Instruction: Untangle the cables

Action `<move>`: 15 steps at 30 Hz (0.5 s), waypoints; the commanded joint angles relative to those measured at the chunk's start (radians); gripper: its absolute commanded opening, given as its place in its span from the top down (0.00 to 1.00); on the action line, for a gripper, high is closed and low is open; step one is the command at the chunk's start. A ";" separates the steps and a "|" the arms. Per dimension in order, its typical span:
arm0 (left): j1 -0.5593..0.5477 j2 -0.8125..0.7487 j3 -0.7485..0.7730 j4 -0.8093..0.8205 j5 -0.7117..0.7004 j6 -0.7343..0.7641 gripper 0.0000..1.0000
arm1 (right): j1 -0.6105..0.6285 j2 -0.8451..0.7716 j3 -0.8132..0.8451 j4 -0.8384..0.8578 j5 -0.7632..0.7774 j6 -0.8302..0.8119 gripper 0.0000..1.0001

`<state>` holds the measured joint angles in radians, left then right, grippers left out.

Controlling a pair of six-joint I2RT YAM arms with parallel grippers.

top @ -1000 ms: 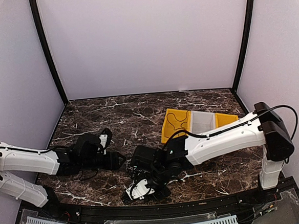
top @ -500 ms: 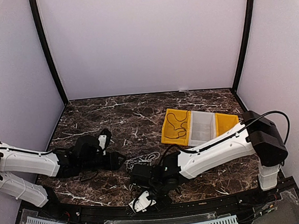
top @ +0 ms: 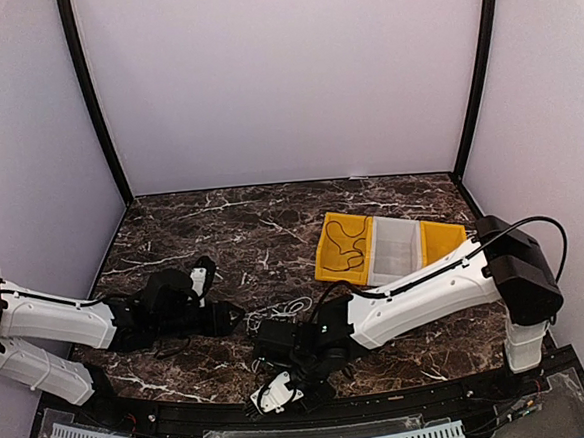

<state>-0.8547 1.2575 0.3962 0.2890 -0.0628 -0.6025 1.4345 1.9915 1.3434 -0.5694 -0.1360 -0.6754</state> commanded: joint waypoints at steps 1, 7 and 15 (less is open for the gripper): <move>0.005 -0.003 -0.010 0.032 0.012 0.005 0.37 | -0.013 -0.029 0.034 0.010 -0.028 0.034 0.78; 0.005 -0.008 -0.015 0.035 0.013 0.005 0.37 | -0.015 -0.008 0.042 0.037 0.027 0.043 0.73; 0.005 -0.018 -0.029 0.044 0.012 0.002 0.37 | -0.020 -0.012 0.054 0.035 0.001 0.043 0.75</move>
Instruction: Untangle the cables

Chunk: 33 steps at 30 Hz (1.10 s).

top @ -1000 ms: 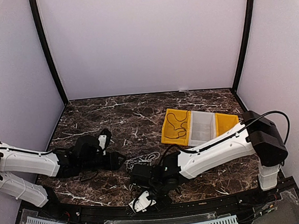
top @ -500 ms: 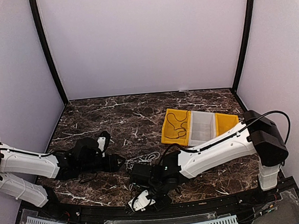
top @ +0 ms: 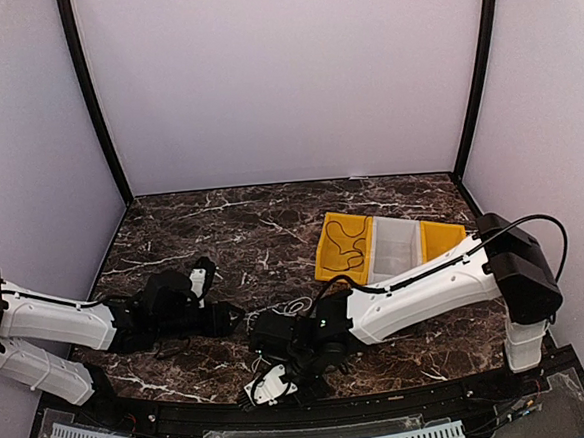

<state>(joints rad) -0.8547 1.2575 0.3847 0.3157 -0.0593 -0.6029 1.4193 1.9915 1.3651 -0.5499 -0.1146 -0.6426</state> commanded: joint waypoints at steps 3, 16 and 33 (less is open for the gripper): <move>0.005 -0.018 -0.018 0.017 0.008 0.003 0.37 | -0.007 -0.056 0.045 -0.051 -0.150 -0.037 0.76; 0.005 0.001 -0.020 0.041 0.018 -0.007 0.37 | -0.039 0.045 0.094 -0.027 -0.079 0.031 0.73; 0.005 0.022 0.002 0.033 -0.001 0.038 0.37 | -0.063 0.085 0.137 -0.072 -0.103 0.033 1.00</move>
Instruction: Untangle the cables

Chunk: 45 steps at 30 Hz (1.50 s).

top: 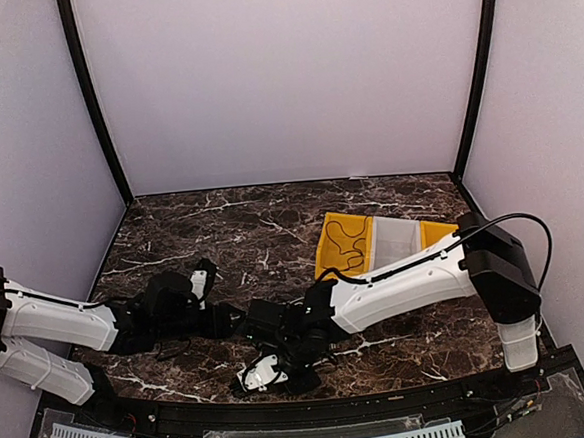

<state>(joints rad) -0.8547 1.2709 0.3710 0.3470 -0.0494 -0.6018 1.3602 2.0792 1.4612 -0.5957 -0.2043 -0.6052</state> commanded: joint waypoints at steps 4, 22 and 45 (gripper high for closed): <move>0.005 0.002 0.059 -0.030 -0.009 0.106 0.37 | -0.041 -0.098 0.112 -0.092 -0.061 -0.021 1.00; 0.006 -0.472 -0.081 0.338 0.112 0.372 0.31 | -0.313 -0.333 0.279 -0.116 -0.161 0.002 1.00; 0.005 0.189 0.082 0.533 0.191 0.384 0.80 | -0.503 -0.417 0.479 -0.090 -0.214 0.048 1.00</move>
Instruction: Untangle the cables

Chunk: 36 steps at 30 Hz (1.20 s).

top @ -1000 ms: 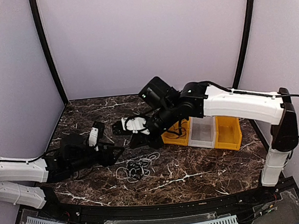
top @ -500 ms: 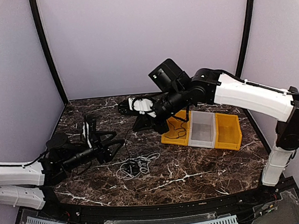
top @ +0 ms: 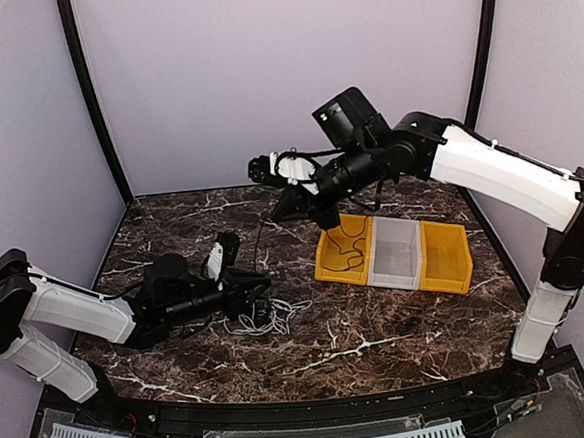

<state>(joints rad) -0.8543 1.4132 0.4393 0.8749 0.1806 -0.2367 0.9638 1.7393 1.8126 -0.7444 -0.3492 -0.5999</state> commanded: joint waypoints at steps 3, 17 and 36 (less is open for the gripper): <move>0.005 0.080 0.033 -0.065 -0.060 0.006 0.85 | -0.194 -0.091 0.235 0.057 -0.098 0.072 1.00; 0.004 0.064 0.002 -0.100 -0.059 -0.002 0.96 | -0.465 -0.292 0.009 0.160 -0.224 0.136 1.00; 0.003 -0.139 0.051 -0.278 -0.041 0.020 0.99 | -0.337 -0.536 -0.839 0.154 -0.093 -0.045 0.56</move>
<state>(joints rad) -0.8543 1.2430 0.4557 0.6144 0.0982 -0.2279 0.6083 1.1774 0.8631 -0.6773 -0.3973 -0.6621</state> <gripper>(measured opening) 0.019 0.424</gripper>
